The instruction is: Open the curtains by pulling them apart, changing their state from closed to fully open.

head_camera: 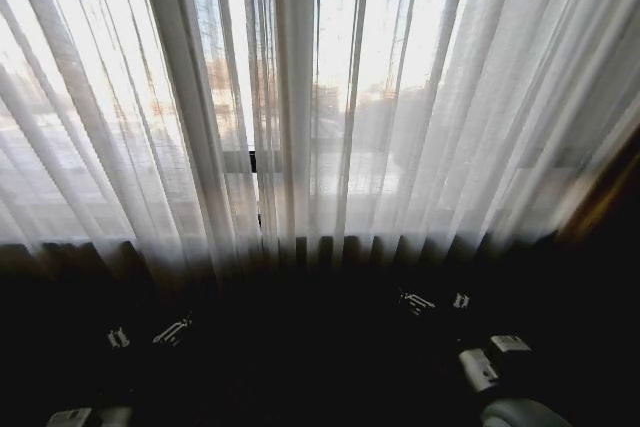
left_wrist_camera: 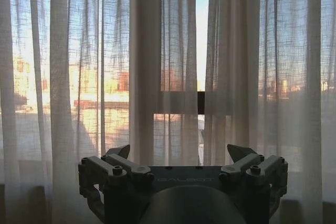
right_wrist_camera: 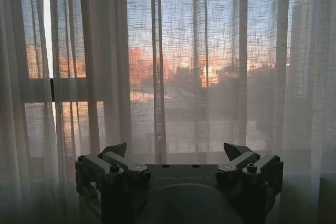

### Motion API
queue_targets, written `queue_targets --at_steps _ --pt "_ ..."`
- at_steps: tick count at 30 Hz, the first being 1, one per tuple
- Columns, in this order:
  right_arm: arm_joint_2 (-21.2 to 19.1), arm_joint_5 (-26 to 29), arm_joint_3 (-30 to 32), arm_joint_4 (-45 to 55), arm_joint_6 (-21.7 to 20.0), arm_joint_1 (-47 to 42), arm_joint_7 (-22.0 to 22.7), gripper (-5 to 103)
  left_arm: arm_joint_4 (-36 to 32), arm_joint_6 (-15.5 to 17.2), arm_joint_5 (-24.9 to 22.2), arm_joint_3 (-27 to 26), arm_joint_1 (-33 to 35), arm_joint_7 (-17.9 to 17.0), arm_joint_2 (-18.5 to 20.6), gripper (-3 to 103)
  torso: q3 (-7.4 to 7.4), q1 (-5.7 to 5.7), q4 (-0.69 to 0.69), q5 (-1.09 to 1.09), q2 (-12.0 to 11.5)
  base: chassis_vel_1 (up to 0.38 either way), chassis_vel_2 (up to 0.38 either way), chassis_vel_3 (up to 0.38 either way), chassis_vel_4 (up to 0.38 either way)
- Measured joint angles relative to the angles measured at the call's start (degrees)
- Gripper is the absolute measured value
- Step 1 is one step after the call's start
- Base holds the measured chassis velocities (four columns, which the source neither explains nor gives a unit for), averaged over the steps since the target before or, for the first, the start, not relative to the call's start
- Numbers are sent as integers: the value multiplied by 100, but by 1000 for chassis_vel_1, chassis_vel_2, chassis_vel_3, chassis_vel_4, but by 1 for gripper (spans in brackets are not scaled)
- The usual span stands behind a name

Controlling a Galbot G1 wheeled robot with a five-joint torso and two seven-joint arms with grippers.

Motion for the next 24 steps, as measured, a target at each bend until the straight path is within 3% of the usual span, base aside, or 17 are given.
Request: queue_targets --at_steps 11,18,24 --pt "-336 218 -243 -342 -405 605 103 100 0 336 -40 85 -237 -330 20 100 0 2 -1 0 0 0 0 0 0" --pt "-374 132 -266 -448 -202 696 98 100 0 703 -603 -126 -449 -443 451 100 0 1 -1 -1 -1 0 0 0 0" --pt "-318 19 -253 -336 -88 424 69 100 0 721 -817 -87 -576 -373 805 100 1 2 -1 -1 0 0 0 0 0"
